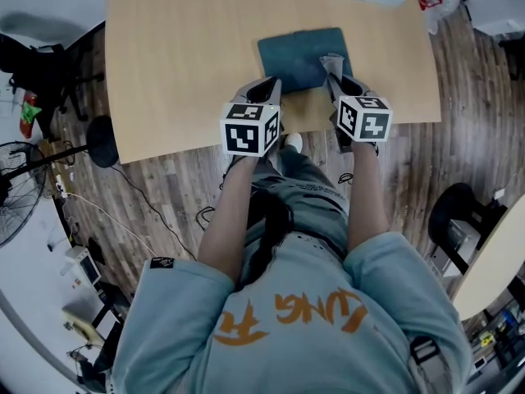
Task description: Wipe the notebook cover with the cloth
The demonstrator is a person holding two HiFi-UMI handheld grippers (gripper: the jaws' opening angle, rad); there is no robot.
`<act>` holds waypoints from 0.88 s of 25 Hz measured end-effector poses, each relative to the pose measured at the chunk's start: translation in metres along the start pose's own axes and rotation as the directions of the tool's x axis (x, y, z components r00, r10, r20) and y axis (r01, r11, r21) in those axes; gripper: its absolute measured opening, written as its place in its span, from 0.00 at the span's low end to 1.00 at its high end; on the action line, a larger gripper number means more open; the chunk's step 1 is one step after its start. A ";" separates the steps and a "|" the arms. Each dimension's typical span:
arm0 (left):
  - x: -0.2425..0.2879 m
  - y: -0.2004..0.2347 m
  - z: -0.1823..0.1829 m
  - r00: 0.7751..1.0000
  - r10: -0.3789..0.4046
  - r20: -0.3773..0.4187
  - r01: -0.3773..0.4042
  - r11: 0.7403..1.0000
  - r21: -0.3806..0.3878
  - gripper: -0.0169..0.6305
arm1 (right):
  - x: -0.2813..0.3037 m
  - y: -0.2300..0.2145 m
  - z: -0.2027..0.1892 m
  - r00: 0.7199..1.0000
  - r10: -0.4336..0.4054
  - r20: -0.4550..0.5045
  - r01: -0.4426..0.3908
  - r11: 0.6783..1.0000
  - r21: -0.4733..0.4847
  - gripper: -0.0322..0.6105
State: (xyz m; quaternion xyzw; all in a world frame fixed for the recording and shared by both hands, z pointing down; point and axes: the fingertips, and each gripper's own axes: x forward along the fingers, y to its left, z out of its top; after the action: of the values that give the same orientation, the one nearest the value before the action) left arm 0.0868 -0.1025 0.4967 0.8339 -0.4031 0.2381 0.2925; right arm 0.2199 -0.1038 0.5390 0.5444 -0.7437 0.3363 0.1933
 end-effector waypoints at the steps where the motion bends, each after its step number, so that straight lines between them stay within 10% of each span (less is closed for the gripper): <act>1: 0.002 -0.002 0.001 1.000 -0.005 -0.003 0.005 1.000 0.005 0.05 | -0.001 -0.004 0.001 1.000 -0.008 0.003 0.008 1.000 0.004 0.10; 22: 0.003 0.013 0.007 0.999 0.016 0.049 -0.013 0.998 -0.069 0.05 | -0.010 -0.049 0.026 0.983 -0.181 0.020 0.181 0.983 0.000 0.10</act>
State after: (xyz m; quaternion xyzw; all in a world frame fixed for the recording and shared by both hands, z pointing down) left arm 0.0789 -0.1160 0.4974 0.8259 -0.4242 0.2056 0.3092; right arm 0.2713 -0.1238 0.5284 0.6130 -0.6933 0.3110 0.2163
